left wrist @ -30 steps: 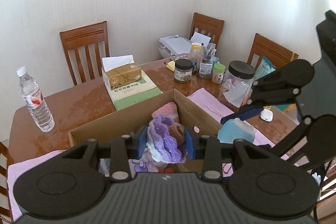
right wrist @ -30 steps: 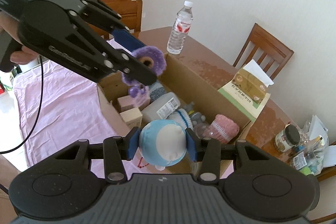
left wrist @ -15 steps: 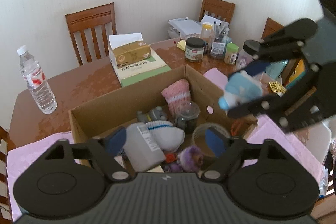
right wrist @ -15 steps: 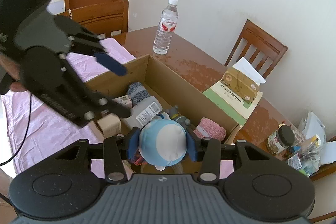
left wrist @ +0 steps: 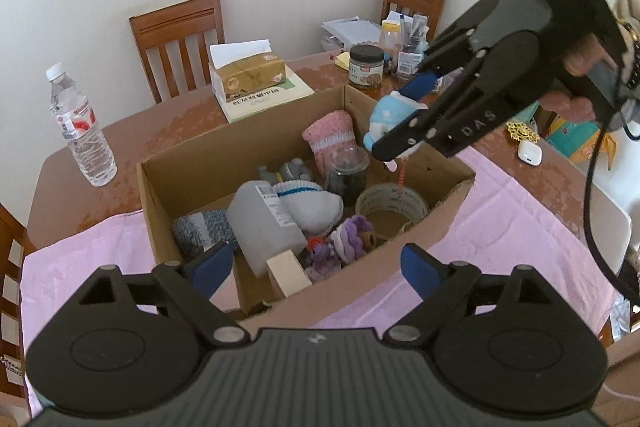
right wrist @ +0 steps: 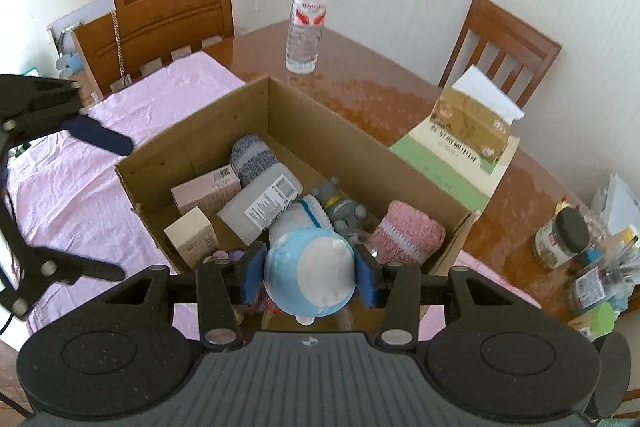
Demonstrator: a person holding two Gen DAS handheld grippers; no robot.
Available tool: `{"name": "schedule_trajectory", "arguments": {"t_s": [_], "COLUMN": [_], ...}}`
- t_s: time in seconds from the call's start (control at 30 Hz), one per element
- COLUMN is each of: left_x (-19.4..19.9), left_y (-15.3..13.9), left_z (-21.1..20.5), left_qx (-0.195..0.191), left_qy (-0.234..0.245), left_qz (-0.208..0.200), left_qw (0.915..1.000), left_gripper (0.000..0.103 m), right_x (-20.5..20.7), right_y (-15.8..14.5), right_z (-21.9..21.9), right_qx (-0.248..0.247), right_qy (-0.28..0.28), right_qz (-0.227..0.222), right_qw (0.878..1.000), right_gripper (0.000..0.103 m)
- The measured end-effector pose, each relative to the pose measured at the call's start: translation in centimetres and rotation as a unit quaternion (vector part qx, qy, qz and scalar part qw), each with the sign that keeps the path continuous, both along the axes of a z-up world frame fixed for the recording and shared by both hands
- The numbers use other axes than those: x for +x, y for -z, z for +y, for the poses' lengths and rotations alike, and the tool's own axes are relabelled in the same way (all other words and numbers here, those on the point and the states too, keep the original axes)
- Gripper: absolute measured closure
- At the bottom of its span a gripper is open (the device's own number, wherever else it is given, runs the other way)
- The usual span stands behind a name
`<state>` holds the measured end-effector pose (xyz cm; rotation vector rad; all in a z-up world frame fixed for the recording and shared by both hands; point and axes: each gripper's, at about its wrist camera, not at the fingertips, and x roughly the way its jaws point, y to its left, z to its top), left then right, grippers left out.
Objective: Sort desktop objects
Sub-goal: 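Open the left tool to drop the purple ring while the right tool releases the ball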
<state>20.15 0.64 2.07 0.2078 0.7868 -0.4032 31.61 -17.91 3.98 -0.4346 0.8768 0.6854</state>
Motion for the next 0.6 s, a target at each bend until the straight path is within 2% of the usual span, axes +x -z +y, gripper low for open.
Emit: {"name": "schedule_trajectory", "arguments": {"t_s": [0.2,0.23,0.27,0.37,0.4,0.47,0.6], "left_x": [-0.6,-0.7,-0.7,-1.0,-1.1,-1.2,-1.4], "left_y": [0.0,0.0,0.0,0.0,-0.1,-0.1,-0.2], "left_z": [0.4,0.5,0.4,0.3,0.2,0.1,0.0], "left_qx": [-0.002,0.000,0.002,0.004,0.006,0.007,0.010], "left_qy": [-0.013,-0.014,-0.014,-0.013,-0.012,-0.012,-0.011], "left_qz": [-0.003,-0.005,-0.007,-0.011,-0.013,-0.015,-0.019], "left_qw": [0.9999,0.9999,0.9999,0.9998,0.9998,0.9998,0.9997], "left_gripper": [0.012,0.012,0.012,0.012,0.012,0.009,0.008], "right_x": [0.9,1.1,1.2,1.4,1.4,1.5,1.4], "right_y": [0.9,1.1,1.3,1.3,1.2,1.0,0.5], "right_z": [0.7,0.8,0.9,0.7,0.6,0.4,0.1], "right_qx": [-0.015,-0.022,-0.028,-0.034,-0.031,-0.026,-0.023], "right_qy": [-0.002,0.001,0.005,0.022,0.024,0.029,0.040], "right_qz": [0.022,0.025,0.025,0.016,0.016,0.017,0.008], "right_qw": [1.000,0.999,0.999,0.999,0.999,0.999,0.999], "right_gripper": [0.050,0.046,0.036,0.013,0.012,0.001,0.000]}}
